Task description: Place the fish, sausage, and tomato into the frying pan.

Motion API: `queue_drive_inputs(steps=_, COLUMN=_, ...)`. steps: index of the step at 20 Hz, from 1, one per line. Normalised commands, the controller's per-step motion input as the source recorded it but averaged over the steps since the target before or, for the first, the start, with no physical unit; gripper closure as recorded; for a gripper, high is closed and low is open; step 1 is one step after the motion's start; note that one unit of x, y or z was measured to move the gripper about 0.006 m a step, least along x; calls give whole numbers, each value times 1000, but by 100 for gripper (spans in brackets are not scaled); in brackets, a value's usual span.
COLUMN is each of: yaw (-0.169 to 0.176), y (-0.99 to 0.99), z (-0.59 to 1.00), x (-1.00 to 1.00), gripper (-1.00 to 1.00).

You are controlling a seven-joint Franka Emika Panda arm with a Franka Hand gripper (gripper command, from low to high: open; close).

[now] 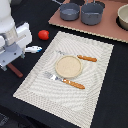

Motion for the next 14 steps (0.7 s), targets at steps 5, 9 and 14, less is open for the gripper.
queue_drive_inputs(steps=5, yaw=0, y=-106, z=-435, x=0, gripper=-100)
queue_drive_inputs(steps=9, yaw=0, y=-81, z=-394, x=0, gripper=100)
queue_drive_inputs(steps=14, yaw=0, y=-26, z=-179, x=0, gripper=100)
